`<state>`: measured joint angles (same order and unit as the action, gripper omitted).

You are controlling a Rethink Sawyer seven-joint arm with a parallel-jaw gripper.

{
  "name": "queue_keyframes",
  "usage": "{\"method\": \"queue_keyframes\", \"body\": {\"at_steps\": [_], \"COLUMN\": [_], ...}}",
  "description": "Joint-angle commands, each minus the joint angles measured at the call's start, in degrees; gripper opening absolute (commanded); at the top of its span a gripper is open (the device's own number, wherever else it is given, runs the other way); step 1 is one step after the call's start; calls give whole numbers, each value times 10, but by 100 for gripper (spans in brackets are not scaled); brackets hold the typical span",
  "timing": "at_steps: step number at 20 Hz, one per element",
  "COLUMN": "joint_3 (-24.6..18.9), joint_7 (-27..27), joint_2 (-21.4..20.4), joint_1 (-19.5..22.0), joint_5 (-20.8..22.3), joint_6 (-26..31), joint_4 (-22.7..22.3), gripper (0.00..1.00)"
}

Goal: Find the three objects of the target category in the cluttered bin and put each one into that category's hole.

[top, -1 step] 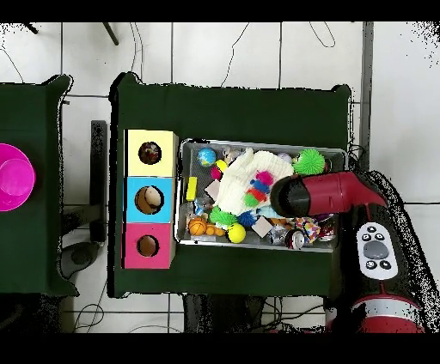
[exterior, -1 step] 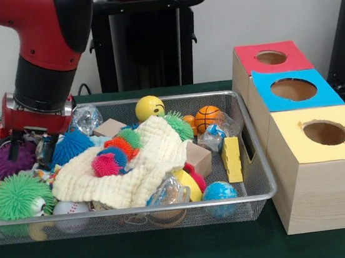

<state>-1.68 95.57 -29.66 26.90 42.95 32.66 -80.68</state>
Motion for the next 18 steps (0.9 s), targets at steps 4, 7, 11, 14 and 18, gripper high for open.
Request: {"method": "queue_keyframes", "body": {"at_steps": [4, 7, 11, 14, 18], "joint_3": [5, -6, -27, -41, -55], "joint_7": [2, 1, 13, 15, 28], "joint_2": [45, 54, 65, 70, 71], "joint_1": [29, 41, 53, 60, 67], "joint_5": [41, 29, 13, 2, -14], "joint_6": [-47, -47, -70, -76, -92], "joint_4": [-16, -26, -42, -51, -66], "gripper": [100, 100, 100, 100, 100]}}
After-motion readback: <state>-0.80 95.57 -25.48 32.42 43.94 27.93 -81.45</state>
